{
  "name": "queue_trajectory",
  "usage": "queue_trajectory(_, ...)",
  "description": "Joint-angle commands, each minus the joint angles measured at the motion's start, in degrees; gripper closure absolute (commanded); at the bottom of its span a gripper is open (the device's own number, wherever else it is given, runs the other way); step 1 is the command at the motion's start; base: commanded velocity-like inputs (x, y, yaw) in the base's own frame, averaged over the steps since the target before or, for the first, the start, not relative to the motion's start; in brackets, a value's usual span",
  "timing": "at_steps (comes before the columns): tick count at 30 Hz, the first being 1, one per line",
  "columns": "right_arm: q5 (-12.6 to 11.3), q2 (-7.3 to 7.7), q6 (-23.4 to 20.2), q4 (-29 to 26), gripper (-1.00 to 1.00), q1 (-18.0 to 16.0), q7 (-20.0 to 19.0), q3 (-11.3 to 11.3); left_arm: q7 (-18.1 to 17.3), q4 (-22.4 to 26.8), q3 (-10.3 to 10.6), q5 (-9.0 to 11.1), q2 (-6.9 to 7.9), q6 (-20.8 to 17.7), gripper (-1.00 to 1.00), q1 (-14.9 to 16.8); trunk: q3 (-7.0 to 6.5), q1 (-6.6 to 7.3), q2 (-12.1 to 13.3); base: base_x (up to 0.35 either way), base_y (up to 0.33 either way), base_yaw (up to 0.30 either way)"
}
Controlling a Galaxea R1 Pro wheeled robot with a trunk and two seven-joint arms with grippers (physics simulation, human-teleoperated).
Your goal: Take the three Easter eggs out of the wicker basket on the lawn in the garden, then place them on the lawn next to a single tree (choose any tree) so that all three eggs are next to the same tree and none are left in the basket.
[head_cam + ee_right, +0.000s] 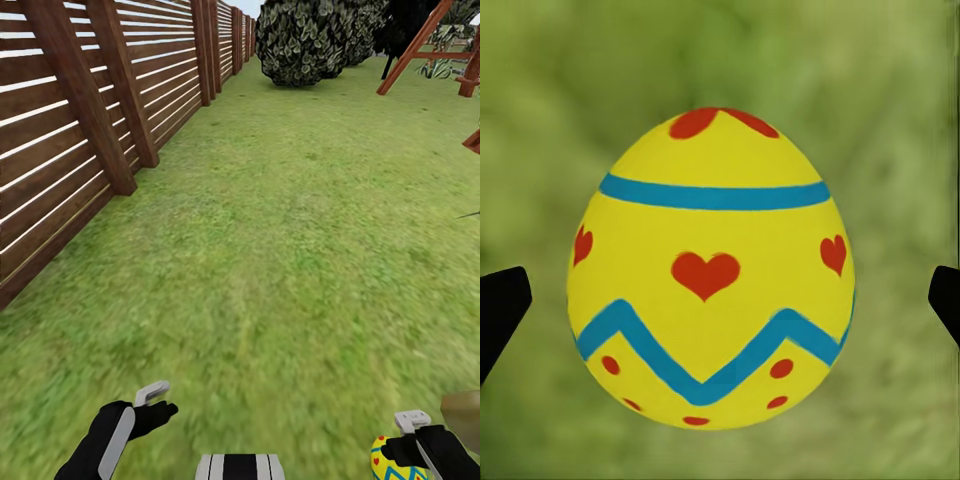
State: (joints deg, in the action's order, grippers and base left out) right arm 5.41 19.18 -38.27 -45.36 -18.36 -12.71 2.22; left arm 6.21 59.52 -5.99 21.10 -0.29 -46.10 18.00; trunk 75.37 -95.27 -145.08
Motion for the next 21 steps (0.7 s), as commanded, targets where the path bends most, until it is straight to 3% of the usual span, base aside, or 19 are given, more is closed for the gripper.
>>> queue_trajectory(1,0.6,-0.02,-0.2,-0.1,-1.00,0.0,-0.5,0.1,0.5,0.1,-0.1,0.6,-0.01,-0.3,-1.00,0.0,-0.19,0.03,0.0,0.000,0.000,0.000)
queue_trajectory(11,0.6,-0.04,-0.3,-0.1,-1.00,0.0,-0.5,0.1,1.0,0.0,-0.1,0.5,-0.06,-0.4,-1.00,0.0,-2.40,0.29,0.1,-0.013,0.000,0.000)
queue_trajectory(21,0.6,-0.04,-0.3,-0.1,-1.00,0.0,-0.5,0.1,1.0,0.0,-0.2,0.5,-0.14,-0.4,-1.00,0.0,-4.62,0.55,0.3,-0.302,0.000,0.000)
